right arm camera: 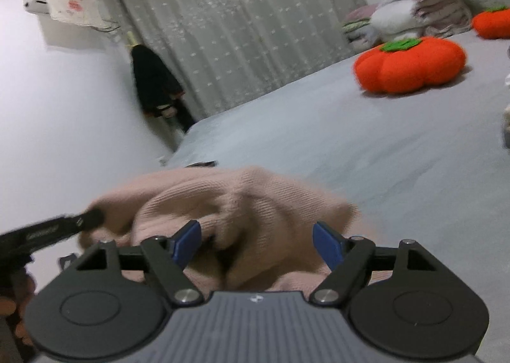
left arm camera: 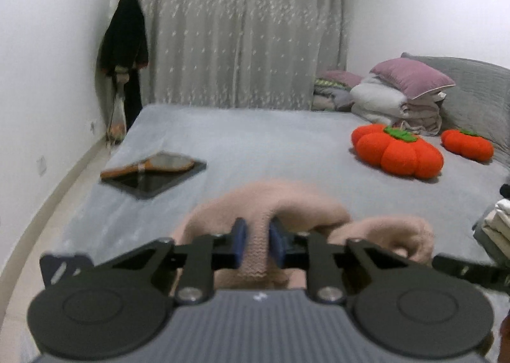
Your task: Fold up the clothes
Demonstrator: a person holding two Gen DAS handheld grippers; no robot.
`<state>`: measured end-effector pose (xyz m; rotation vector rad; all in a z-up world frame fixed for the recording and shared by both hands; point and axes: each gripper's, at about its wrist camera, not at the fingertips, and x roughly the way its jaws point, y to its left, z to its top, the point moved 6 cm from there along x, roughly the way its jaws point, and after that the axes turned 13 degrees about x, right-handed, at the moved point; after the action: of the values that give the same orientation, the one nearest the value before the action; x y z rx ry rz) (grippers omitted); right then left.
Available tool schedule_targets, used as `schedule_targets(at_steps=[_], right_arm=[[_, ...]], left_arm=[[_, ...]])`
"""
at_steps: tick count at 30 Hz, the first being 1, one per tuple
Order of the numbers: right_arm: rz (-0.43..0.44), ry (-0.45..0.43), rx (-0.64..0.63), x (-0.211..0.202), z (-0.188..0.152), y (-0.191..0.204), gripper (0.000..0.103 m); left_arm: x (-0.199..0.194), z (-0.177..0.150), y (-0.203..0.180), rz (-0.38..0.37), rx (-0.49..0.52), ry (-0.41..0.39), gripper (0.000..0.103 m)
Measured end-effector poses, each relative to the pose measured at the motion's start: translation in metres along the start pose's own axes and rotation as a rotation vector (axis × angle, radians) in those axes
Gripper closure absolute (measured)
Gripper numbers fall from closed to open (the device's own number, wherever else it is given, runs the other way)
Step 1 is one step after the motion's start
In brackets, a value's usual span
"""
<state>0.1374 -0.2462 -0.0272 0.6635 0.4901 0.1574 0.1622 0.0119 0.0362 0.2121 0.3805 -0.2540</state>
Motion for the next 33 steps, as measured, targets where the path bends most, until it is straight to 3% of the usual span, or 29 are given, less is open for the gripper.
schedule_targets(at_steps=[3, 5, 13, 15, 17, 18, 22, 24, 25, 26, 28, 29, 33], right_arm=[[0.078, 0.033, -0.024, 0.004, -0.012, 0.019, 0.030], [0.099, 0.041, -0.049, 0.009, -0.018, 0.028, 0.042], [0.109, 0.031, -0.063, 0.025, -0.022, 0.036, 0.049], [0.098, 0.050, -0.056, 0.032, -0.024, 0.034, 0.058], [0.084, 0.074, -0.050, 0.040, -0.027, 0.031, 0.085], [0.077, 0.086, -0.048, 0.044, -0.028, 0.030, 0.089], [0.068, 0.100, 0.018, 0.044, -0.023, 0.024, 0.089], [0.072, 0.099, 0.058, 0.039, -0.018, 0.020, 0.089], [0.073, 0.097, 0.074, 0.036, -0.014, 0.018, 0.085], [0.068, 0.093, 0.084, 0.034, -0.012, 0.015, 0.074], [0.055, 0.075, 0.095, 0.027, -0.008, 0.011, 0.051], [0.048, 0.061, 0.097, 0.024, -0.005, 0.008, 0.046], [-0.003, 0.023, 0.108, 0.021, 0.005, -0.004, 0.045]], left_arm=[[-0.014, 0.022, -0.005, 0.001, 0.019, -0.055, 0.095], [-0.023, 0.037, -0.009, 0.002, 0.032, -0.092, 0.095], [-0.061, 0.095, -0.023, 0.005, 0.083, -0.239, 0.101], [-0.070, 0.110, -0.027, 0.005, 0.096, -0.276, 0.101], [-0.079, 0.119, -0.032, 0.008, 0.126, -0.286, 0.100], [-0.082, 0.121, -0.036, 0.011, 0.152, -0.275, 0.100], [-0.079, 0.119, -0.047, 0.008, 0.223, -0.184, 0.089], [-0.067, 0.108, -0.051, 0.012, 0.240, -0.134, 0.066], [-0.061, 0.102, -0.054, 0.015, 0.249, -0.110, 0.046], [-0.054, 0.096, -0.056, 0.016, 0.256, -0.094, 0.031], [-0.038, 0.082, -0.062, 0.008, 0.290, -0.055, 0.025], [-0.028, 0.074, -0.066, 0.002, 0.313, -0.031, 0.025], [0.011, 0.052, -0.073, 0.011, 0.382, 0.032, 0.020]])
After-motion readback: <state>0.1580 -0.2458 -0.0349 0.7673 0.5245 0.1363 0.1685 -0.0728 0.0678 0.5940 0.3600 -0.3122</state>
